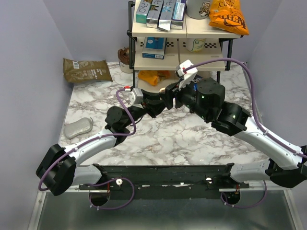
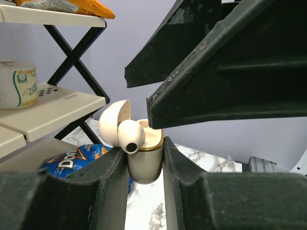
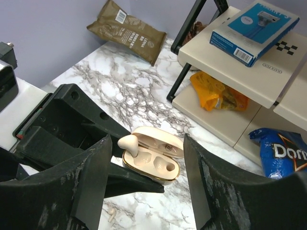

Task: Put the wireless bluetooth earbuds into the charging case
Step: Place the earbud in the charging case.

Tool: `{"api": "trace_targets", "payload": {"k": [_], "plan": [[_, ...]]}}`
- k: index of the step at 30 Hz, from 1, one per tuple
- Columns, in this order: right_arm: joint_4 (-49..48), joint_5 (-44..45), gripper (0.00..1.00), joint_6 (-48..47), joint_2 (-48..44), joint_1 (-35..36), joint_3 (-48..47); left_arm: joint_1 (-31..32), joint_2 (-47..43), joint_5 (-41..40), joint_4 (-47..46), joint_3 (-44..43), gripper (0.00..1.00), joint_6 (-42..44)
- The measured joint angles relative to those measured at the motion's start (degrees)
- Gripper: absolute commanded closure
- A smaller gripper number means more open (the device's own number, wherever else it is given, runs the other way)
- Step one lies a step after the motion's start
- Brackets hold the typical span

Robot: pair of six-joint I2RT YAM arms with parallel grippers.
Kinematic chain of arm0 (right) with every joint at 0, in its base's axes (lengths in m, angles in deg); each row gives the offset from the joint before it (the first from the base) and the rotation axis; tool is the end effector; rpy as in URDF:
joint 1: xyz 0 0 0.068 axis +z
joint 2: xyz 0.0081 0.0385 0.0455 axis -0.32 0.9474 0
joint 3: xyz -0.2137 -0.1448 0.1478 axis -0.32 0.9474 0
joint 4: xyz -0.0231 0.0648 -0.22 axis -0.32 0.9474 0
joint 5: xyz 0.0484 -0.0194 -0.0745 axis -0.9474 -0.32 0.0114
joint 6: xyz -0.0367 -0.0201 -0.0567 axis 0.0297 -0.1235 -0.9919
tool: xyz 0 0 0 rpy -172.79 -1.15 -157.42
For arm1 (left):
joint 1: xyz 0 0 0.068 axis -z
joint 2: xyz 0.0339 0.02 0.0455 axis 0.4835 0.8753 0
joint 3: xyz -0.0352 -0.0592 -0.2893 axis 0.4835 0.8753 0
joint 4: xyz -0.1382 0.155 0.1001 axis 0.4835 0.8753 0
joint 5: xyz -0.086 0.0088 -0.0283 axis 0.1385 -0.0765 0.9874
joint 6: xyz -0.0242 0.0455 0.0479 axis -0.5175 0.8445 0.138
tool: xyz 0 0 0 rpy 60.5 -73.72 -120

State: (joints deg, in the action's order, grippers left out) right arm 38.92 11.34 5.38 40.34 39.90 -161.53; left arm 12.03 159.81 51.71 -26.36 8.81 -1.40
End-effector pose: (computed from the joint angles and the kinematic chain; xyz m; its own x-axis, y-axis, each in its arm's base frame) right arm 0.1420 0.1970 0.4813 -0.0921 -0.1053 -0.9902 -0.6418 0.7666 -0.0218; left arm 0.1712 -0.1776 0.3873 0.0441 -0.4597 -0.8870 0.9308 0.3413 -0.1306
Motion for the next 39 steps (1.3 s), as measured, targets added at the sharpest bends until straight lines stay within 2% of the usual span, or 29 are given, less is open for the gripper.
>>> {"api": "trace_targets", "payload": {"k": [17, 39], "plan": [[1.0, 3.1, 0.30, 0.0, 2.3, 0.0, -0.7, 0.0, -0.5, 0.0, 0.2, 0.2, 1.00, 0.2], [1.1, 3.5, 0.30, 0.7, 0.2, 0.4, 1.0, 0.4, -0.9, 0.0, 1.2, 0.2, 1.00, 0.4]]}}
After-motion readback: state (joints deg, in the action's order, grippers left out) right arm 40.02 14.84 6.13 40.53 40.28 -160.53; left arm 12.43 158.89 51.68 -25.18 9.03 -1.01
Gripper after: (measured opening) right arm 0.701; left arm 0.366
